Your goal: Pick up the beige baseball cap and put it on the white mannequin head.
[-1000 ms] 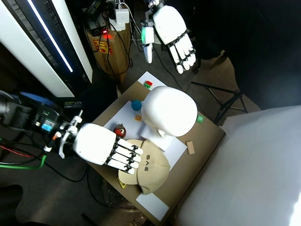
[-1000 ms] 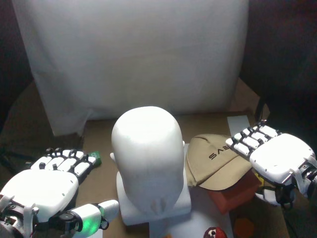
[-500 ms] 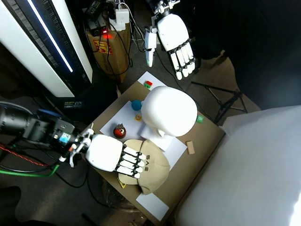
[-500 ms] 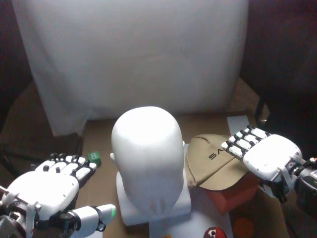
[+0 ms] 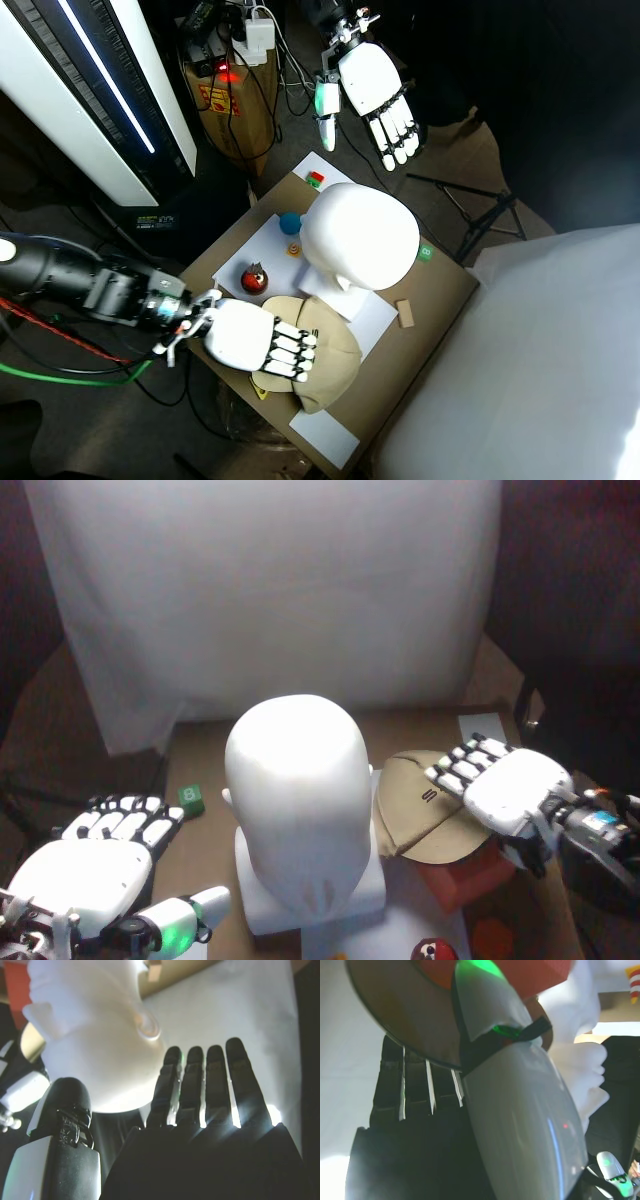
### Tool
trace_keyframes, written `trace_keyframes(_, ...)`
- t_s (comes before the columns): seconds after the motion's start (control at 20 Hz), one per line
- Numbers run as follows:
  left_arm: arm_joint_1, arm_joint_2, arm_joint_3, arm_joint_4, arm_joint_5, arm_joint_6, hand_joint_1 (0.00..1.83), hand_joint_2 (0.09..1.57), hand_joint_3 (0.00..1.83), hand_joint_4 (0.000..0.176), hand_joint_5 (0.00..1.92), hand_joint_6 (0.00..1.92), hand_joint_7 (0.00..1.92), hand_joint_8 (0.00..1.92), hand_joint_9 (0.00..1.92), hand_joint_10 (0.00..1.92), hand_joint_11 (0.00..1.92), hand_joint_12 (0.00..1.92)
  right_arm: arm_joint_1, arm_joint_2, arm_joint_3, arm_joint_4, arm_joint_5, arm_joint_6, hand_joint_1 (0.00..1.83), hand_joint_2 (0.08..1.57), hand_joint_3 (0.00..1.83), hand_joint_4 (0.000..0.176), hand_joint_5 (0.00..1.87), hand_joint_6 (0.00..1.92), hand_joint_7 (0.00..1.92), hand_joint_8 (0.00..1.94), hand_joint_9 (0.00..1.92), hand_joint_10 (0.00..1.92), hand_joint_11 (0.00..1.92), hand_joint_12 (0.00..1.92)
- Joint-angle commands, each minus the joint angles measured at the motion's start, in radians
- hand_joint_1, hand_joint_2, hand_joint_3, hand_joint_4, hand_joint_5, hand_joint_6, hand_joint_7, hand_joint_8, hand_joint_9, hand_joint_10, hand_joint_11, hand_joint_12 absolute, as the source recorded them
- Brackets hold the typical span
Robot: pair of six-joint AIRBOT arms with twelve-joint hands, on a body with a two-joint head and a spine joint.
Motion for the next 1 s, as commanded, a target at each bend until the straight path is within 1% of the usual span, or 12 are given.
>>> trace_keyframes(0.0,0.000,-0.005,0.014,0.041,-0.119,-0.013,0.00,1.17,0.00,0.000,0.11,0.00,0.01,0.00,0.00,0.00,0.00,0.19,0.009,-0.003,0.014,-0.012,0.084,0.006,1.29,1.12,0.01,0.000,0.08,0.01,0.11,0.01,0.11,0.00,0.00,0.36)
trace_keyframes(0.1,0.004,-0.016,0.029,0.063,-0.120,-0.028,0.00,1.17,0.00,0.002,0.10,0.00,0.01,0.00,0.00,0.00,0.00,0.22,0.020,-0.017,0.032,-0.012,0.064,0.013,1.28,1.13,0.01,0.000,0.09,0.01,0.11,0.01,0.11,0.00,0.00,0.36)
trace_keyframes(0.2,0.009,-0.031,0.040,0.063,-0.147,-0.041,0.00,1.17,0.00,0.000,0.12,0.00,0.06,0.00,0.03,0.00,0.00,0.33,0.032,-0.032,0.043,-0.012,0.043,0.015,1.26,1.16,0.02,0.000,0.09,0.01,0.11,0.00,0.11,0.00,0.00,0.36)
trace_keyframes(0.35,0.015,-0.045,0.050,0.067,-0.170,-0.056,0.00,1.17,0.00,0.000,0.12,0.00,0.05,0.00,0.03,0.00,0.00,0.33,0.034,-0.046,0.061,-0.012,0.007,0.015,1.26,1.16,0.01,0.000,0.12,0.01,0.12,0.00,0.13,0.00,0.00,0.42)
trace_keyframes(0.4,0.019,-0.052,0.055,0.069,-0.175,-0.069,0.00,1.17,0.00,0.000,0.12,0.00,0.03,0.00,0.00,0.00,0.00,0.26,0.034,-0.052,0.071,-0.013,-0.003,0.015,1.27,1.16,0.01,0.000,0.10,0.00,0.12,0.00,0.13,0.00,0.00,0.44)
trace_keyframes(0.45,0.023,-0.060,0.061,0.073,-0.190,-0.079,0.00,1.17,0.00,0.000,0.12,0.00,0.04,0.00,0.02,0.00,0.00,0.31,0.033,-0.057,0.082,-0.014,-0.006,0.015,1.27,1.16,0.01,0.000,0.09,0.00,0.12,0.00,0.13,0.00,0.00,0.44)
trace_keyframes(0.55,0.025,-0.077,0.079,0.075,-0.207,-0.110,0.00,1.17,0.00,0.000,0.12,0.00,0.05,0.00,0.02,0.00,0.00,0.31,0.031,-0.065,0.103,-0.017,-0.012,0.019,1.27,1.16,0.01,0.000,0.08,0.00,0.12,0.00,0.13,0.00,0.00,0.44)
trace_keyframes(0.6,0.024,-0.084,0.090,0.093,-0.207,-0.128,0.00,1.17,0.00,0.000,0.12,0.00,0.05,0.00,0.02,0.00,0.00,0.32,0.030,-0.068,0.113,-0.027,-0.020,0.034,1.27,1.16,0.01,0.000,0.09,0.00,0.12,0.00,0.13,0.00,0.00,0.44)
trace_keyframes(0.65,0.019,-0.087,0.095,0.103,-0.207,-0.133,0.00,1.17,0.00,0.000,0.12,0.00,0.05,0.00,0.02,0.00,0.00,0.30,0.028,-0.070,0.121,-0.048,-0.018,0.055,1.27,1.16,0.01,0.000,0.11,0.01,0.13,0.01,0.14,0.01,0.00,0.44)
trace_keyframes(0.75,0.014,-0.089,0.096,0.104,-0.206,-0.132,0.00,1.17,0.00,0.000,0.10,0.00,0.02,0.00,0.00,0.00,0.00,0.20,0.026,-0.070,0.124,-0.073,-0.012,0.082,1.27,1.16,0.01,0.000,0.12,0.01,0.14,0.01,0.15,0.01,0.00,0.46)
trace_keyframes(0.85,0.013,-0.092,0.096,0.104,-0.200,-0.130,0.00,1.17,0.00,0.000,0.10,0.00,0.04,0.00,0.00,0.00,0.00,0.27,0.026,-0.070,0.127,-0.080,-0.006,0.092,1.26,1.17,0.01,0.000,0.12,0.00,0.14,0.00,0.15,0.01,0.00,0.47)
trace_keyframes(0.95,0.017,-0.095,0.098,0.109,-0.199,-0.129,0.00,1.17,0.00,0.000,0.09,0.00,0.03,0.00,0.00,0.00,0.00,0.27,0.027,-0.069,0.129,-0.080,-0.006,0.092,1.24,1.17,0.01,0.000,0.12,0.00,0.14,0.00,0.15,0.00,0.00,0.46)
